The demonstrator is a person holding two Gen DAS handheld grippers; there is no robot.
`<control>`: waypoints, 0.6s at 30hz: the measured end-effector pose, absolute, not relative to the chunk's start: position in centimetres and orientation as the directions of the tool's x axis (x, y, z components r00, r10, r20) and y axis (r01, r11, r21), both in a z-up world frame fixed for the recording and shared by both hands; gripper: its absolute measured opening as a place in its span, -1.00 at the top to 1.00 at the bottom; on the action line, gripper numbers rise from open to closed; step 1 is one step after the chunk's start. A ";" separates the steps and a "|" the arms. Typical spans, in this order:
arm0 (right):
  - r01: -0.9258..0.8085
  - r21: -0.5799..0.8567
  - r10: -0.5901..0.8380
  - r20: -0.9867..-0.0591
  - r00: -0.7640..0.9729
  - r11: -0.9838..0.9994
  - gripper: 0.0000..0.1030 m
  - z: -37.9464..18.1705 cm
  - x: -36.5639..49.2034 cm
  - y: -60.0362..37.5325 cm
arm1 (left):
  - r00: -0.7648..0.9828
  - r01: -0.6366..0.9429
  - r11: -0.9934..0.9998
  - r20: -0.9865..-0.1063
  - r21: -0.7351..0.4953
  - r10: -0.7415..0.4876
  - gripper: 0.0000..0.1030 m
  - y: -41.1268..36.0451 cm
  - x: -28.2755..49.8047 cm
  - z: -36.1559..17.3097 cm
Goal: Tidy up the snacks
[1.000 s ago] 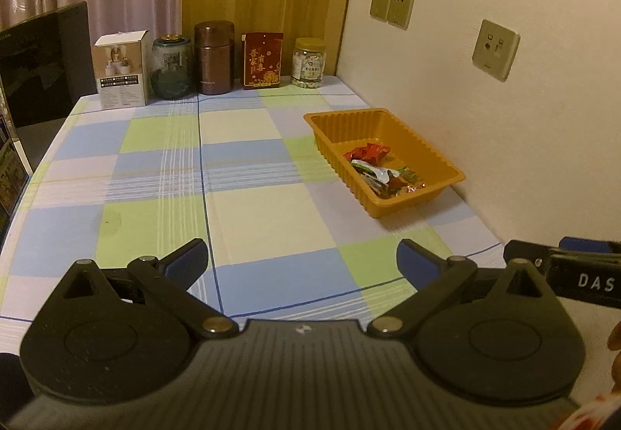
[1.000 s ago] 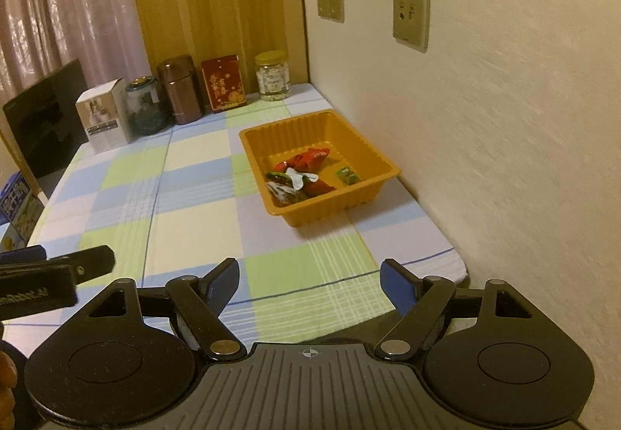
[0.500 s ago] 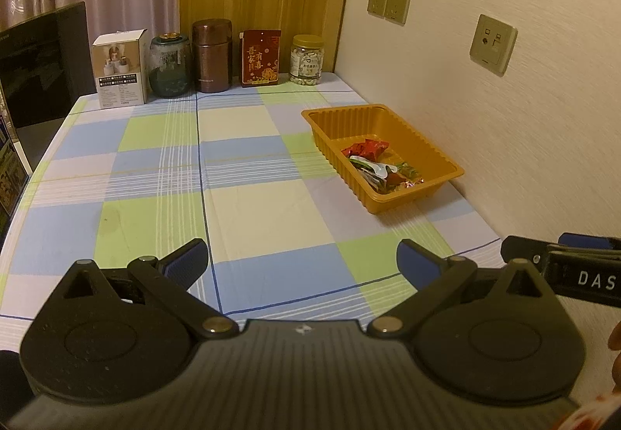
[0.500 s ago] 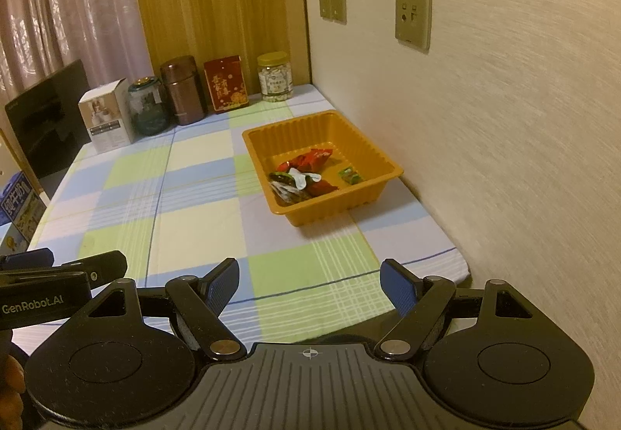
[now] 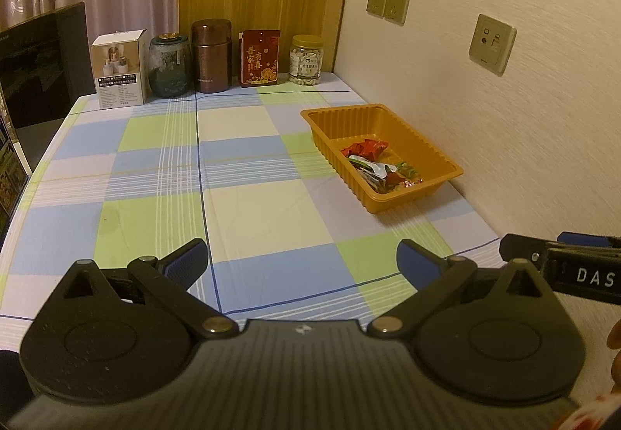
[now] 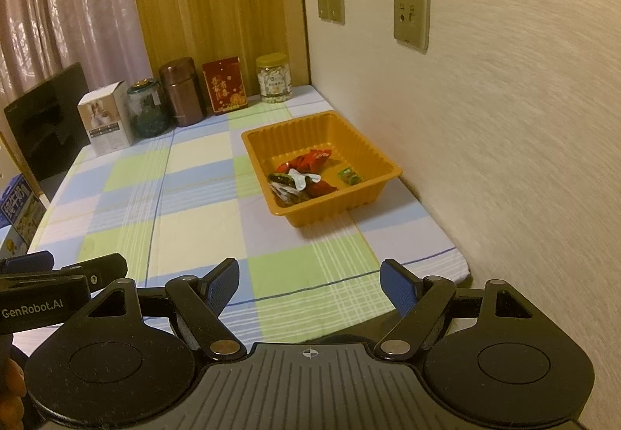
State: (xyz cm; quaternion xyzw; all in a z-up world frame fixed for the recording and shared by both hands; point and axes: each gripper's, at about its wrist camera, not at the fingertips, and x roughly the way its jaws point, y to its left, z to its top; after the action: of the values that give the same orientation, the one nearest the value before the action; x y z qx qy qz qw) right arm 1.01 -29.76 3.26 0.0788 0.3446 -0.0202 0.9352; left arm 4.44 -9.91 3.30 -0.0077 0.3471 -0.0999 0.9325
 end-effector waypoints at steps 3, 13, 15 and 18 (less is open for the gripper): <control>0.092 0.135 0.018 -0.647 0.762 0.986 -0.54 3.2 1.0 -29.8 | 0.738 0.182 0.980 -0.647 -0.084 -0.193 -0.99 -9.9 4.5 3.3; 0.094 0.134 0.015 -0.647 0.762 0.986 -0.54 3.2 1.0 -29.7 | 0.740 0.184 0.979 -0.644 -0.083 -0.193 -0.99 -9.9 4.4 3.2; 0.094 0.134 0.016 -0.648 0.761 0.986 -0.54 3.2 1.0 -29.7 | 0.739 0.184 0.979 -0.645 -0.083 -0.194 -0.99 -9.9 4.4 3.2; 0.096 0.136 0.016 -0.649 0.761 0.986 -0.54 3.3 0.9 -29.4 | 0.740 0.183 0.980 -0.645 -0.082 -0.192 -0.99 -9.9 4.4 3.2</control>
State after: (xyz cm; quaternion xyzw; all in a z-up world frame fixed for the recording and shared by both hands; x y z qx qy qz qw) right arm 0.90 -29.45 3.26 0.0808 0.3451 -0.0215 0.9349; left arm 4.40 -9.88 3.25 -0.0069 0.3465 -0.1005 0.9326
